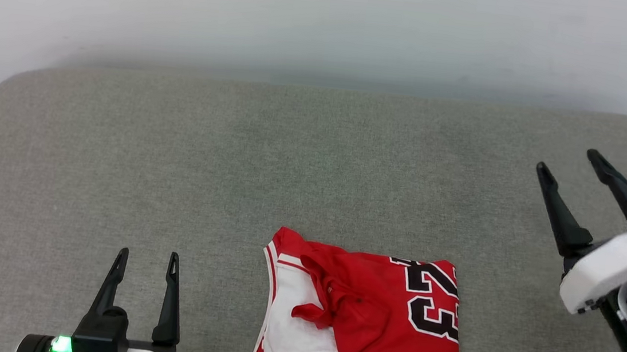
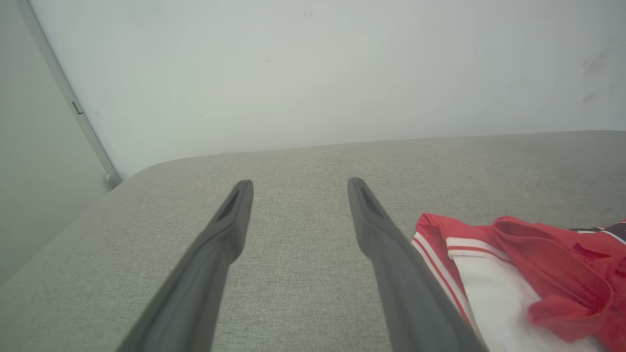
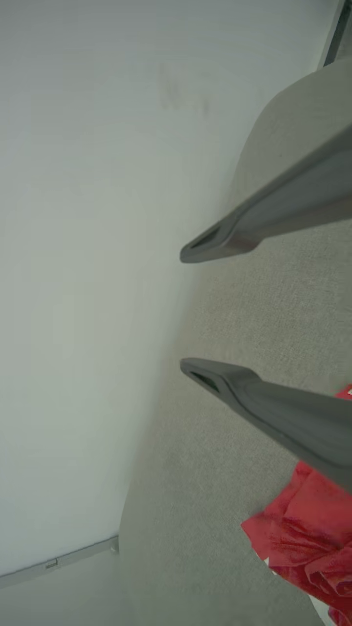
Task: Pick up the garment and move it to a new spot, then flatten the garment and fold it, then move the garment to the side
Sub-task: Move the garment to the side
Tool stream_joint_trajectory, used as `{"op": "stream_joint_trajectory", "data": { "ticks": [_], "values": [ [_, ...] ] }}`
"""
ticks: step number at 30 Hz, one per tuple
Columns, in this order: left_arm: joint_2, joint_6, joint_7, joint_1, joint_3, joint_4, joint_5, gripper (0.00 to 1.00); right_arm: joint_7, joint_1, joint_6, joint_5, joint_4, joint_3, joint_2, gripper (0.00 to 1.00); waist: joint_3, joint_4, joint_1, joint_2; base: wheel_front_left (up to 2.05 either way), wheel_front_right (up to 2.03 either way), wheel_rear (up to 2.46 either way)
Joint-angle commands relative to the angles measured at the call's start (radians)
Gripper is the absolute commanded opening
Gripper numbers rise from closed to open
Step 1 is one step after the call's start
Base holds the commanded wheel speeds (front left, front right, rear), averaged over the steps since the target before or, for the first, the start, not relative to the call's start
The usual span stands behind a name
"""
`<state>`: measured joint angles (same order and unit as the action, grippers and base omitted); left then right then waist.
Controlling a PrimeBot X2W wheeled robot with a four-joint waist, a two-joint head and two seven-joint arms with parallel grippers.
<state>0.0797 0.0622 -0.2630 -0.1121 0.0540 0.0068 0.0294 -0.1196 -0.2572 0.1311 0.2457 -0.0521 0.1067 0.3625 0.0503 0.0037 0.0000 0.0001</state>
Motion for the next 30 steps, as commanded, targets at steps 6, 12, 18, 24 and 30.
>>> {"op": "stream_joint_trajectory", "data": {
  "ticks": [6, 12, 18, 24, 30],
  "values": [
    [-0.009, -0.005, -0.002, 0.040, 0.002, -0.004, -0.007, 1.00, -0.465, -0.084, -0.001, 0.369, 0.055, 0.138, 0.167, 1.00, 0.048, 0.015, 0.0000, -0.0001, 0.00, 0.00, 0.00],
    [-0.012, -0.009, -0.002, 0.072, 0.011, -0.006, -0.009, 1.00, -0.705, -0.051, -0.001, 0.609, 0.105, 0.179, 0.230, 1.00, 0.091, 0.034, 0.0000, -0.0001, 0.00, 0.00, 0.00],
    [-0.016, -0.019, -0.002, 0.126, 0.027, -0.009, -0.014, 1.00, -0.731, -0.037, -0.001, 0.718, 0.177, 0.224, 0.172, 1.00, 0.164, 0.071, 0.0000, -0.0001, 0.00, 0.00, 0.00],
    [-0.017, -0.026, -0.002, 0.166, 0.037, -0.007, -0.018, 1.00, -0.710, -0.043, -0.001, 0.738, 0.240, 0.303, 0.118, 1.00, 0.212, 0.100, 0.0000, -0.0001, 0.00, 0.00, 0.00],
    [-0.020, -0.024, -0.002, 0.189, 0.043, -0.003, -0.016, 1.00, -0.652, -0.043, -0.002, 0.709, 0.337, 0.402, 0.073, 1.00, 0.237, 0.112, 0.0000, -0.0001, 0.00, 0.00, 0.00]
  ]
}}
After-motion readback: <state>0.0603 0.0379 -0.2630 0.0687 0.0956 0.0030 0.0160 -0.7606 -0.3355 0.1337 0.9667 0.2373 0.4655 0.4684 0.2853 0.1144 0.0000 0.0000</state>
